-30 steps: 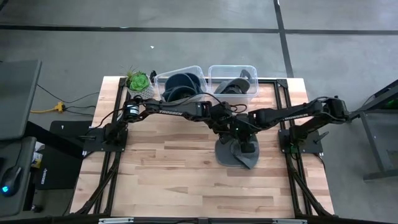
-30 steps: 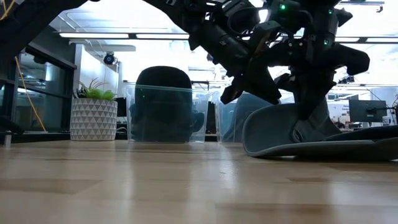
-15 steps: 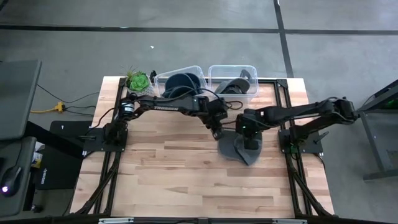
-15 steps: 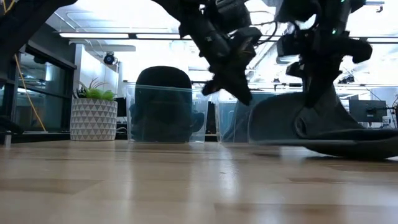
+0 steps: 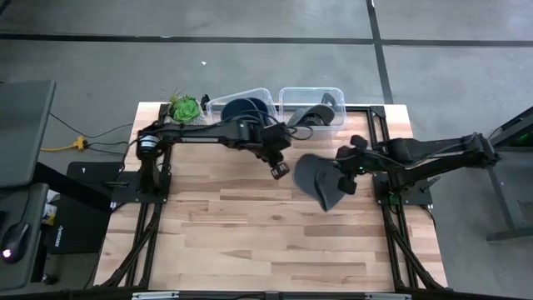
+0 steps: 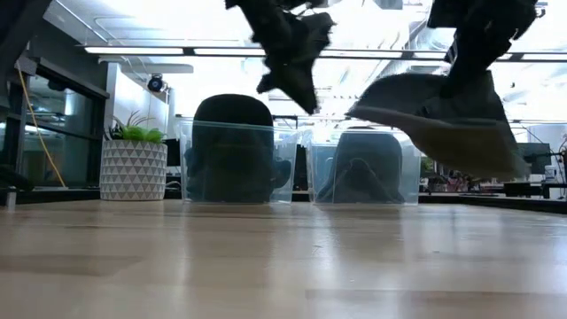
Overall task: Pick & Place hat
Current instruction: Put the gray cap into the right transparent bin, then return to Home Position
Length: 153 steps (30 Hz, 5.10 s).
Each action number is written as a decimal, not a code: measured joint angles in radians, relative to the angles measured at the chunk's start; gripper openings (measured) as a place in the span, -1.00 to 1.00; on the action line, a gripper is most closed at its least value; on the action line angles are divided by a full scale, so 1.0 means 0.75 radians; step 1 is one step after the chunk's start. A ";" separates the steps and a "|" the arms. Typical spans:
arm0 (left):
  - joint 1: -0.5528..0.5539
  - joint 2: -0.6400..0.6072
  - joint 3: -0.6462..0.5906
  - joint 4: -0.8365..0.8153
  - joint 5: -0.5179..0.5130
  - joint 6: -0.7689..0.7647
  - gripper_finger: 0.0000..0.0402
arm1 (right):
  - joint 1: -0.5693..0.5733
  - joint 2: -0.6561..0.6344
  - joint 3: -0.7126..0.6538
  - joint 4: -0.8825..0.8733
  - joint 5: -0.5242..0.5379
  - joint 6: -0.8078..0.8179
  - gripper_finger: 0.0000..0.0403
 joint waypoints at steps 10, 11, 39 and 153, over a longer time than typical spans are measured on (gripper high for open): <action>0.001 -0.321 -0.430 0.352 -0.072 -0.066 -1.00 | 0.020 -0.113 0.000 0.249 0.360 0.104 -0.95; 0.001 -0.358 -0.488 0.406 -0.071 -0.078 -1.00 | 0.016 -0.113 0.000 0.288 0.394 0.104 -0.95; 0.021 -0.923 -0.885 1.001 0.140 0.068 -1.00 | -0.710 0.128 0.001 0.924 0.269 -0.052 -0.95; 0.201 -1.881 -1.603 0.940 0.125 -0.126 -1.00 | -0.802 -0.139 0.224 0.419 -0.333 -0.050 -0.44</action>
